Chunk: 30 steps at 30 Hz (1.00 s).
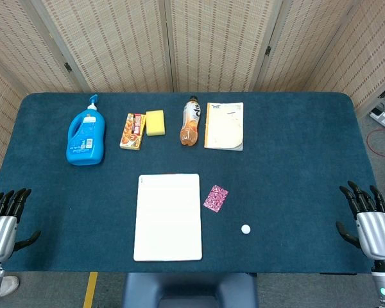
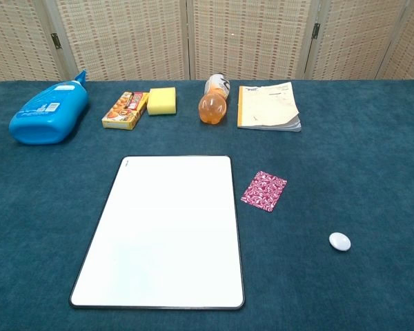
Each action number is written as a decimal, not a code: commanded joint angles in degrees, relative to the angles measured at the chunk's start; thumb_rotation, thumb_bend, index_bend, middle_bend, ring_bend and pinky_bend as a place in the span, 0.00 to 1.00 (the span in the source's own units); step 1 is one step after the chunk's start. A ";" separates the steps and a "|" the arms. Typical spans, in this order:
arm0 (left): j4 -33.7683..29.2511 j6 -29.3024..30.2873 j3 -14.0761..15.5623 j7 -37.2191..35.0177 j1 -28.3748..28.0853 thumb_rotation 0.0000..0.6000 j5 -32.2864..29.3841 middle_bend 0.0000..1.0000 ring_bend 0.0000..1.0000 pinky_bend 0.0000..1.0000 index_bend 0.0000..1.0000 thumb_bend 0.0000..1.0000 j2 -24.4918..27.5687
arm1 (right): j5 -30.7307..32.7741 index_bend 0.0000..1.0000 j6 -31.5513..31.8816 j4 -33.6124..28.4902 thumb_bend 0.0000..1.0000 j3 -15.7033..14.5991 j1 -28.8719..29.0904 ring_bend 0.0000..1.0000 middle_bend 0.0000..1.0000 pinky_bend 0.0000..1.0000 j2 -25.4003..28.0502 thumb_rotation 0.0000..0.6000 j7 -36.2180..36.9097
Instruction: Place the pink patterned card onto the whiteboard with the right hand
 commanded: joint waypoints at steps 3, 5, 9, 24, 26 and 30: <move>0.13 -0.20 0.00 0.22 -0.06 1.00 -0.18 0.11 0.08 0.00 0.07 0.24 -0.14 | 0.07 0.11 -0.26 0.31 0.34 0.04 0.08 0.19 0.11 0.00 -0.17 1.00 0.18; 0.08 -0.38 -0.02 0.28 -0.10 1.00 -0.37 0.11 0.08 0.00 0.07 0.24 -0.07 | -0.11 0.11 -0.26 0.37 0.34 0.01 0.11 0.19 0.11 0.00 -0.18 1.00 0.22; -0.13 -0.51 0.02 0.23 -0.15 1.00 -0.36 0.11 0.08 0.00 0.07 0.24 0.06 | -0.38 0.11 -0.13 0.24 0.34 -0.01 0.08 0.19 0.11 0.00 -0.06 1.00 0.22; -0.65 -0.32 0.17 0.18 -0.14 1.00 0.02 0.11 0.08 0.00 0.07 0.24 0.23 | -1.26 0.11 -3.12 -0.03 0.34 0.24 2.35 0.19 0.11 0.00 0.01 1.00 -1.64; -0.76 -0.28 0.19 0.26 -0.18 1.00 0.17 0.11 0.08 0.00 0.07 0.24 0.27 | -1.68 0.11 -5.00 -0.36 0.34 0.31 3.72 0.19 0.12 0.00 0.01 1.00 -2.14; -0.96 -0.03 0.17 0.19 -0.16 1.00 0.41 0.11 0.08 0.00 0.08 0.24 0.39 | -2.42 0.12 -9.92 -1.05 0.34 0.76 7.41 0.19 0.14 0.00 -0.25 1.00 -3.60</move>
